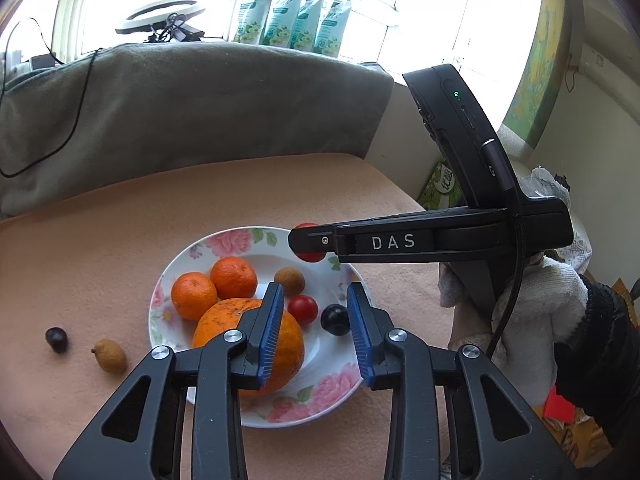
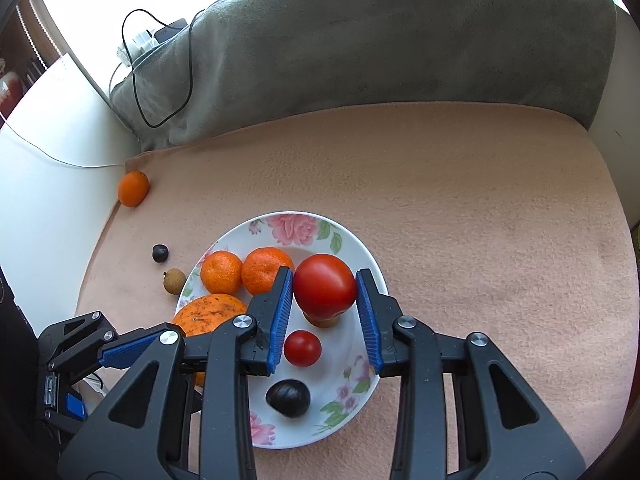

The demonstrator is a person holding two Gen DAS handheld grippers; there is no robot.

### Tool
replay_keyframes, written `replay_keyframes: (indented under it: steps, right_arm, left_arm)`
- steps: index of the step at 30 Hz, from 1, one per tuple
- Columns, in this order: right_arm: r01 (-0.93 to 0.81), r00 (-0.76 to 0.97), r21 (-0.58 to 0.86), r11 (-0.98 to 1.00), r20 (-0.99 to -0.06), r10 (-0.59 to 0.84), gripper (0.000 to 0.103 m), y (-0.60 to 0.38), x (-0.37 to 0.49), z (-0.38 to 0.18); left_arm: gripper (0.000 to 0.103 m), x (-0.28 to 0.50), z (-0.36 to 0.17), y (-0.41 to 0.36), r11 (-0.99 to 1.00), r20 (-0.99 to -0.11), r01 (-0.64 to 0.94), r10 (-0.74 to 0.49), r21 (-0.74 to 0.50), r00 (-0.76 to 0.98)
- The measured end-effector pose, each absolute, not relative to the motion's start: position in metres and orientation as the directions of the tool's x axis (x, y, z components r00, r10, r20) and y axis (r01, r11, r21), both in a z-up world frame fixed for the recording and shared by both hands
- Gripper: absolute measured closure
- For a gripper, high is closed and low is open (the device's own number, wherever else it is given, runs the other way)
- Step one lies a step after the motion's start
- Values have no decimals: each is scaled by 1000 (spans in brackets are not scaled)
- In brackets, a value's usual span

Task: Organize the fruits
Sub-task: 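Open the left gripper to drop the plum while the right gripper releases the tomato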

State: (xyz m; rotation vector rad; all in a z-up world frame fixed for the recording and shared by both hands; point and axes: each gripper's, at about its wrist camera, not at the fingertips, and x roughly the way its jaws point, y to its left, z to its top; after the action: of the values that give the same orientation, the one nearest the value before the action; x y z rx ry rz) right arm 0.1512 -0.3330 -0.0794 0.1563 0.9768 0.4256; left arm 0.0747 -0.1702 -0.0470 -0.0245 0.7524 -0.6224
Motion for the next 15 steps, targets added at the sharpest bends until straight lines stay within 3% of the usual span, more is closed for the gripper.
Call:
replay_keyframes:
  steps: [2,4,6,13,15]
  right_arm:
    - [-279,491,318,906,-764,419,68,-333,151,-78]
    - [-275,498,321,906,-759,420,48,-333,151,-75]
    - [-277,509,317,907,-752,418,42,-333,149,-72]
    - [-268,527,313,911,-744,411,41,-332,146,-66]
    - [-265,530,308,914,-745,405,35,-332,145,-65]
  left_arm:
    - [66,75,-47,-170,822,-631,517,-536,-238,561]
    - [62,74,-46,-169,822,-629,517,-537,-240,561]
    - [62,74,-46,-168,822,-628,516,-537,-240,563]
    - [33,72,-42,-167,829,-627,509,-528,-234,572]
    - [30,72,-42,-165,837,-629,498,-516,-226,581]
